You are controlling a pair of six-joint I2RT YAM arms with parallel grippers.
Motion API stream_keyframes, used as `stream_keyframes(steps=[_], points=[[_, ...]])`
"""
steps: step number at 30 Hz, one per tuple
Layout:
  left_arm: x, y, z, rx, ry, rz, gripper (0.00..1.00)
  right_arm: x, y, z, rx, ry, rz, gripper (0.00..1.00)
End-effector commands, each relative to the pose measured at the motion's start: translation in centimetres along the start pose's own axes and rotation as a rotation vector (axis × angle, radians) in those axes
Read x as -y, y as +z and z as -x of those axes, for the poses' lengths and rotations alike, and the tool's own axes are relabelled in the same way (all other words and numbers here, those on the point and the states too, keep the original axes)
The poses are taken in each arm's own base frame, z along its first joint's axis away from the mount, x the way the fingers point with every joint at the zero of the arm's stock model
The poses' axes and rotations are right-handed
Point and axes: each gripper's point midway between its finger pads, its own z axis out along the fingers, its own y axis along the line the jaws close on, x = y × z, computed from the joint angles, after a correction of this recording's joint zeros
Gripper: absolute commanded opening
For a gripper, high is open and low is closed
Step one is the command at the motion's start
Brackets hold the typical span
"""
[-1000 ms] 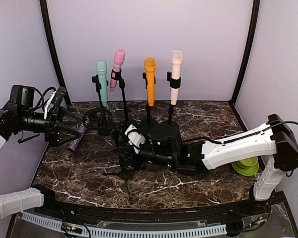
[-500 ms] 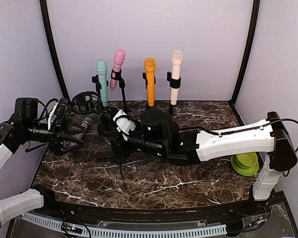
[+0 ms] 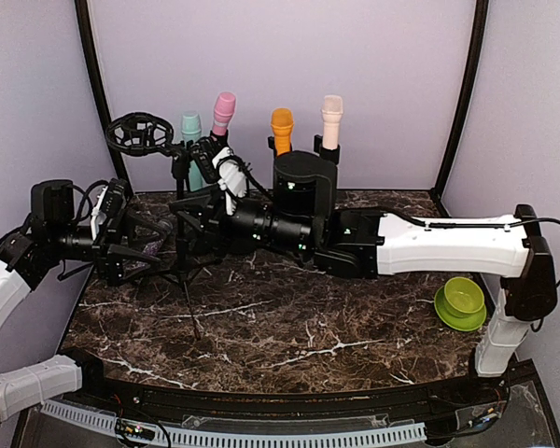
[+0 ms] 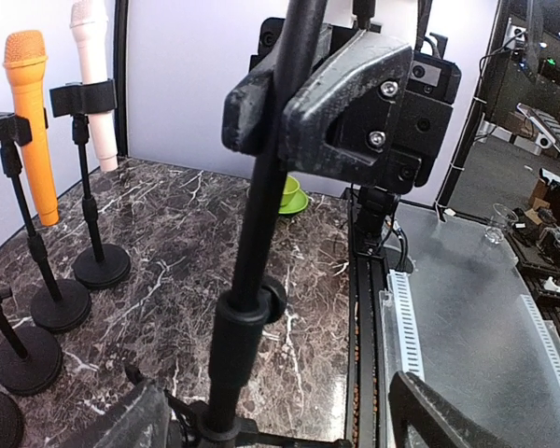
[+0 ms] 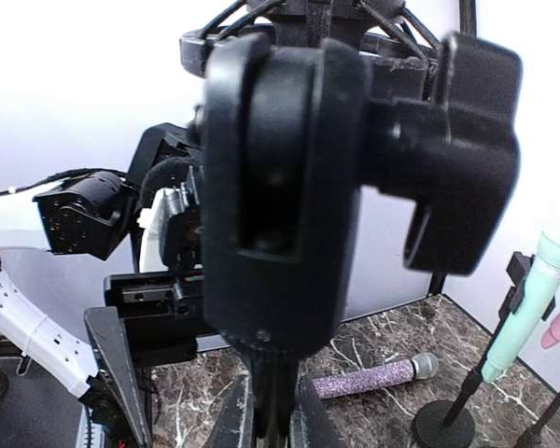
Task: Remove the microphone from the stand
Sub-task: Pass from the right arm to the left
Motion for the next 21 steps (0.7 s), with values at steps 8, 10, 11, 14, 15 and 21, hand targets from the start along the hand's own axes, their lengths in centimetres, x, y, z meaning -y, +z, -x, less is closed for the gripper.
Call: stream_keyframes(steps=[8,10,11,14,15,21], points=[[1.4,1.2,-0.5,-0.030,0.039,-0.149,0.69,-1.6,0.0,7.1,0.221,0.071,0.108,0.00],[1.6,1.4,-0.6,-0.035,0.029,-0.163,0.64,-1.7,0.0,7.4,0.233,0.074,0.115,0.00],[1.7,1.4,-0.6,-0.036,0.026,-0.171,0.62,-1.7,0.1,7.4,0.235,0.077,0.117,0.00],[1.9,1.6,-0.6,-0.039,0.015,-0.192,0.59,-1.9,0.1,7.7,0.246,0.081,0.123,0.00],[2.1,1.6,-0.8,-0.043,0.012,-0.198,0.59,-1.9,0.0,7.7,0.247,0.079,0.121,0.00],[2.5,1.5,-2.0,-0.074,-0.017,-0.207,0.57,-1.8,-0.6,8.8,0.266,0.061,0.119,0.00]])
